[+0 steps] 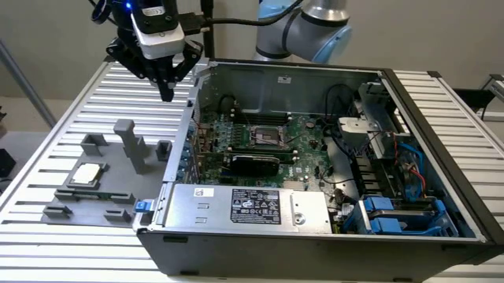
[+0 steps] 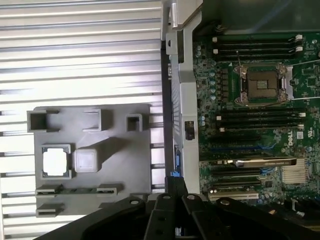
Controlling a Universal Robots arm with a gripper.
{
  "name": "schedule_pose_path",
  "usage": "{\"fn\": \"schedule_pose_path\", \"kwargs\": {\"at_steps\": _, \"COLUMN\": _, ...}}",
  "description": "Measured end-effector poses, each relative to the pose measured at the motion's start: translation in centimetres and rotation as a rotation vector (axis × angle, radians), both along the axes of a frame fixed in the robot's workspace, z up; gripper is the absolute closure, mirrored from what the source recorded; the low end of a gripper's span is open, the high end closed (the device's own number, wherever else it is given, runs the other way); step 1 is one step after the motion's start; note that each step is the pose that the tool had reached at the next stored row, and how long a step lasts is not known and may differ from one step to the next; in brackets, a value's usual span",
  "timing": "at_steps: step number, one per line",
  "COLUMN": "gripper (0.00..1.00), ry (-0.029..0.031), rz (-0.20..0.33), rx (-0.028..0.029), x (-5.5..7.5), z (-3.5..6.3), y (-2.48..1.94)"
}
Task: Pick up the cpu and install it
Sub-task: 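Reach for the cpu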
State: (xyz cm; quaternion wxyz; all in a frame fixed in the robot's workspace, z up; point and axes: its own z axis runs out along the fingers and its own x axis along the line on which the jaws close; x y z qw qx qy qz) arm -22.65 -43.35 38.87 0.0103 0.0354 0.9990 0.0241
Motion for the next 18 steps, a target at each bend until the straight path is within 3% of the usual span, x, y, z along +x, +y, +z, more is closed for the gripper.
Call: {"fn": "schedule_pose_path", "kwargs": {"at_steps": 18, "gripper": 0.89, "ry": 0.0, "rz": 0.0, "rx": 0.0, "x": -8.7, "z": -0.67, "y": -0.1}}
